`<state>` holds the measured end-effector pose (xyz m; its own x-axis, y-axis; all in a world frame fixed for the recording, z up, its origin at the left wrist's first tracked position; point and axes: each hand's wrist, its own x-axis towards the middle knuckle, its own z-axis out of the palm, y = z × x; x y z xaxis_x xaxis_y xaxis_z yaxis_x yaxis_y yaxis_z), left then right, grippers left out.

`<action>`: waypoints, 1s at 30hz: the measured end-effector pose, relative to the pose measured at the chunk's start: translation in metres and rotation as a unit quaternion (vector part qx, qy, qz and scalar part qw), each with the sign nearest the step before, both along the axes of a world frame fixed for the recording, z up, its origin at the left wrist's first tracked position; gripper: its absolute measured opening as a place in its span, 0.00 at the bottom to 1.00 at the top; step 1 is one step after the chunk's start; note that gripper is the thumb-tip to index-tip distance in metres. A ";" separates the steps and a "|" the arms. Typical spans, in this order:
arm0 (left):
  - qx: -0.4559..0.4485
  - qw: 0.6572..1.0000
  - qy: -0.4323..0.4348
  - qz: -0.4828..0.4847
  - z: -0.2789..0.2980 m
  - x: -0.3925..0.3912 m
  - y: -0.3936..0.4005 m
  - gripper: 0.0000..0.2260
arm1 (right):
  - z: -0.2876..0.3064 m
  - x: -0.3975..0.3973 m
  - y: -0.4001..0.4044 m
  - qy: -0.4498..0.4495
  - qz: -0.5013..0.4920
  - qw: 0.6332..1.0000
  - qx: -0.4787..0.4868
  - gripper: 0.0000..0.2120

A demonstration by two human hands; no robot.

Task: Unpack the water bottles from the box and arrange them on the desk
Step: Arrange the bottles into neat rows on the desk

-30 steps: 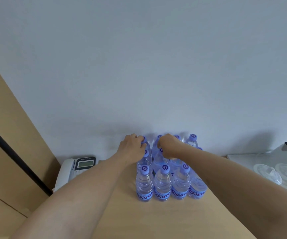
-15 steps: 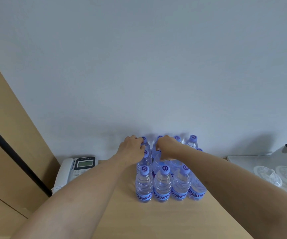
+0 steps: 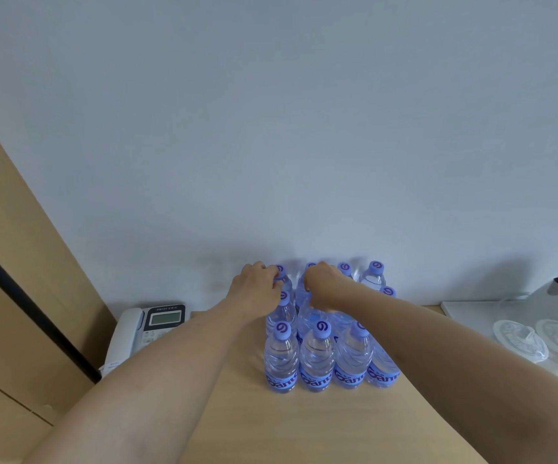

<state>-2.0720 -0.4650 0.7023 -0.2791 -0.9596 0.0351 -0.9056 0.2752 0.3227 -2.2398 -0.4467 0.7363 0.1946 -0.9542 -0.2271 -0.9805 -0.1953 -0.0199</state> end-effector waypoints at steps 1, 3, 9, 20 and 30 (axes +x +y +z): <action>0.000 1.000 0.000 0.000 0.000 0.000 0.000 0.15 | -0.001 -0.001 0.000 -0.002 -0.002 1.000 -0.004 0.05; -0.001 1.000 0.001 0.001 0.000 0.000 0.000 0.15 | -0.002 -0.002 0.000 -0.008 -0.003 1.000 -0.004 0.11; -0.003 1.000 0.000 0.002 -0.001 -0.003 0.002 0.15 | -0.002 -0.002 0.002 -0.020 0.006 1.000 0.001 0.17; -0.011 1.000 0.005 0.004 0.001 -0.003 0.003 0.15 | -0.003 0.000 0.004 -0.026 -0.026 0.999 -0.004 0.17; -0.016 1.000 0.011 0.005 0.000 -0.003 0.003 0.15 | -0.008 -0.004 0.001 -0.033 -0.002 0.999 -0.007 0.16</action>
